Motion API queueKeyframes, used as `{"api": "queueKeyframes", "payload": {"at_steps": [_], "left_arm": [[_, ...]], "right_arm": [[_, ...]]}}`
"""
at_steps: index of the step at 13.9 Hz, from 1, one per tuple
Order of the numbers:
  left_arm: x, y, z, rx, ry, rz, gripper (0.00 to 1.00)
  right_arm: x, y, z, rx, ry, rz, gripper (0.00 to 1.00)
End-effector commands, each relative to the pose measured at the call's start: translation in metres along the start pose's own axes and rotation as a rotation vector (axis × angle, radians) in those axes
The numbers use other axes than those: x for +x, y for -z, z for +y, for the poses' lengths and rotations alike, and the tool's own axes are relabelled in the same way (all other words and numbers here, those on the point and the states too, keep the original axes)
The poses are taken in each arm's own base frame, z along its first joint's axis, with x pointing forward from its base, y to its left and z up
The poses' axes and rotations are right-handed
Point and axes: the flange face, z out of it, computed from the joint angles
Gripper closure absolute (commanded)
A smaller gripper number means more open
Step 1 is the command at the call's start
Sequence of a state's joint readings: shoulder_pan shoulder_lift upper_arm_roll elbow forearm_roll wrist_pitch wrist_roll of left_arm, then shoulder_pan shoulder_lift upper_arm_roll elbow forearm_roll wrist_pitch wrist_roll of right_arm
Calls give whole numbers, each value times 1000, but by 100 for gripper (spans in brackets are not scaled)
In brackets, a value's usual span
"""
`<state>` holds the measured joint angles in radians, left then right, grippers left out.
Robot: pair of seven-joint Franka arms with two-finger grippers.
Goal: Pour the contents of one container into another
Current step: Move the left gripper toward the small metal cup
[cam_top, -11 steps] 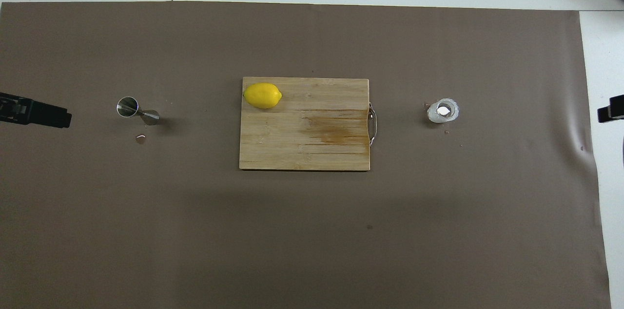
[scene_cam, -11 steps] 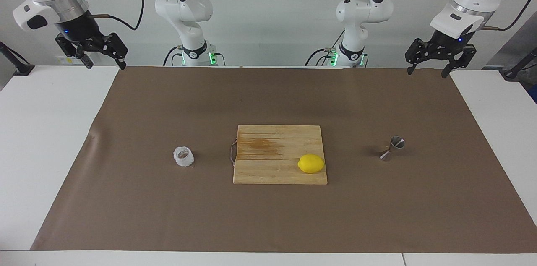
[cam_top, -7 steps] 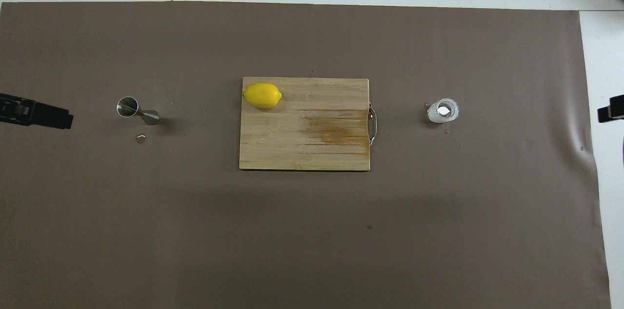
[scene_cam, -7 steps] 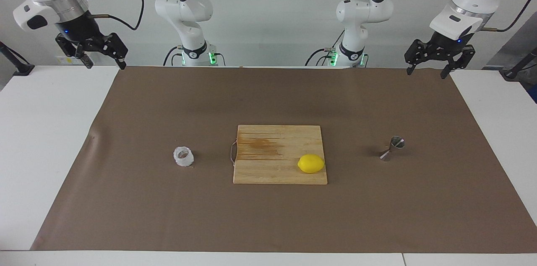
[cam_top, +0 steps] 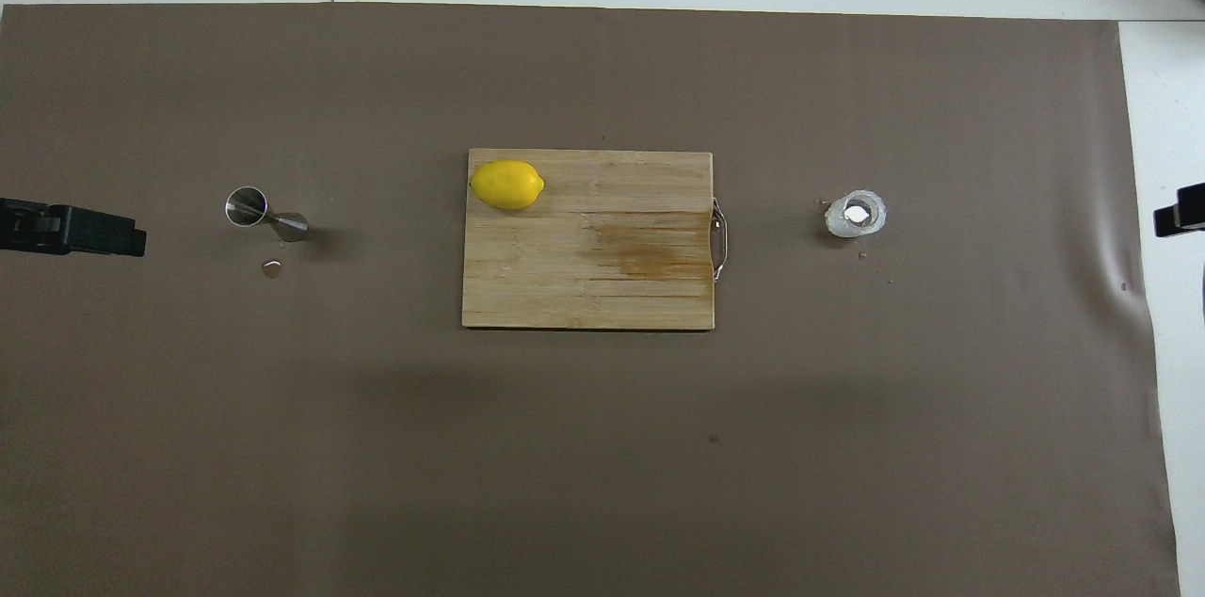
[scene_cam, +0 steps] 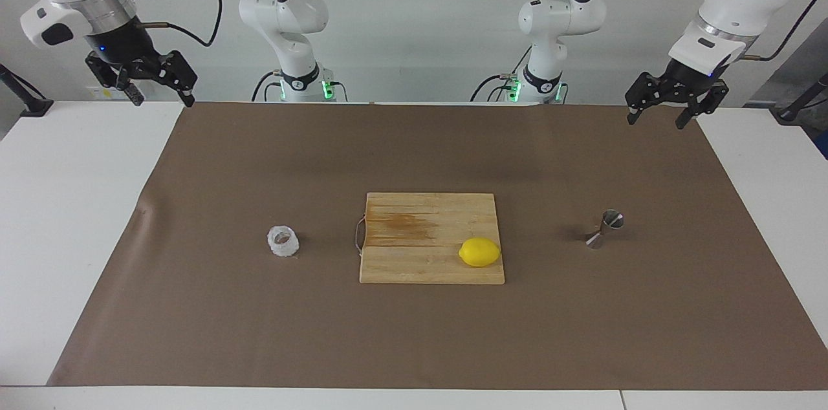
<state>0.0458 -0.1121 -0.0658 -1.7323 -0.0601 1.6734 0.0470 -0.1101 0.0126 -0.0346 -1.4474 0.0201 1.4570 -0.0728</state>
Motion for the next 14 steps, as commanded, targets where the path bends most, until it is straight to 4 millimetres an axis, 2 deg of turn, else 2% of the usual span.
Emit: {"api": "queueKeyframes", "payload": {"at_steps": [1,2,4,10,12,14], "left_arm": [[-17,-5,7,-30,232,29,0],[-17,-14,8,-72,397,20,0],[-15,-19,5,-166,763,0,0],[-19,-31,-62,-389,1398,-154,0],[-23,-47,-87,-501,1582,-232,0],[-22,-70,-93,-572,1750,-261,0]], "right_arm": [[-4,1,-1,-5,-13,-7,0],[-4,1,-1,-5,-13,-7,0],[-4,1,-1,-5,-13,-7,0],[-4,1,-1,-5,-13,-7,0],[-4,1,-1,-5,-13,-7,0],[-4,1,-1,-5,-15,-7,0]]}}
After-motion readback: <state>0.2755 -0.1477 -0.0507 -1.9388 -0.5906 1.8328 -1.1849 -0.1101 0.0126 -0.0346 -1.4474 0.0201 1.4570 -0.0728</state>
